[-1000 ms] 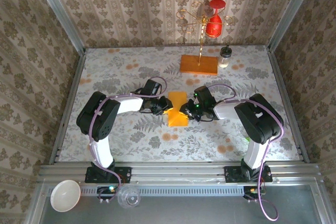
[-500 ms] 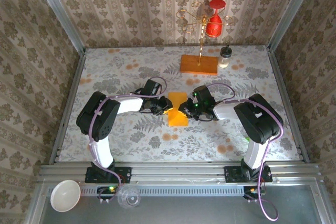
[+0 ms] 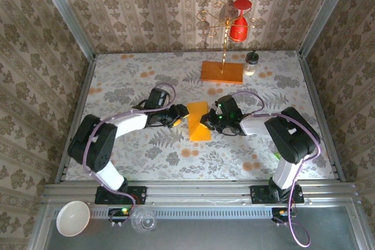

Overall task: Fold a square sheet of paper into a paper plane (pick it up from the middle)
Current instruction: Turn over the paper at the center of the table.

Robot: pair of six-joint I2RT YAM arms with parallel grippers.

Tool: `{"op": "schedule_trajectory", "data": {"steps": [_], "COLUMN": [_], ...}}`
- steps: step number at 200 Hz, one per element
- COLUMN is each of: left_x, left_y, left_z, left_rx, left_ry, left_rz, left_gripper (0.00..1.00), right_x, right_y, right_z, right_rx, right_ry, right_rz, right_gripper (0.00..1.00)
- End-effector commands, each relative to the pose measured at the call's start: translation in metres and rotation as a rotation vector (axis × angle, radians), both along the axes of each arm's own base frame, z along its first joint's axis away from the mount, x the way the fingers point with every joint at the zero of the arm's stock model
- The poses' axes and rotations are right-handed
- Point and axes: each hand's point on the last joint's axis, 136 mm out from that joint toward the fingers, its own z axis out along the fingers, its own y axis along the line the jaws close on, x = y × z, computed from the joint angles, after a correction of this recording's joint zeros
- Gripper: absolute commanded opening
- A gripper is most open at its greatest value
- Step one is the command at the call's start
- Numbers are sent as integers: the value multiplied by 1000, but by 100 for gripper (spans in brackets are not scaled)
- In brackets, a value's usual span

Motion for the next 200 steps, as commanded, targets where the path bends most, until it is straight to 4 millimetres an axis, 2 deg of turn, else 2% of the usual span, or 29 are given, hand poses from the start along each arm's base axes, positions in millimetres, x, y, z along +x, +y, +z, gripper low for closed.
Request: {"op": "schedule_trajectory", "data": {"steps": [1,19,42,67,88,124,172,200], "left_x": [-4,-12,-22,-27,-29,-25,-22,-23], "left_y": [7,10,4,-4,-12,-21,-24,-22], "left_z": [27,45,72,91,93,100,104,100], "left_rx": [-112,-189,-288,-378,-391,-454,-525,-514], "left_ry": [-61,-95,-137,-156,-152,-154,-160,-161], "left_rz": [2,-15,-56,-80,-105,-118,-109,-104], "left_gripper": [72,82,90,93,92,84,56,46], "right_x": [9,8,5,4,3,2,0,-2], "right_y": [10,14,19,23,26,28,22,18], "right_z": [53,75,103,129,143,150,142,135], "right_rx": [121,187,263,329,373,411,405,395], "right_ry": [-163,-192,-224,-249,-258,-251,-234,-216], "right_rz": [72,105,129,145,153,161,147,137], "right_gripper": [2,2,3,3,4,5,7,9]}}
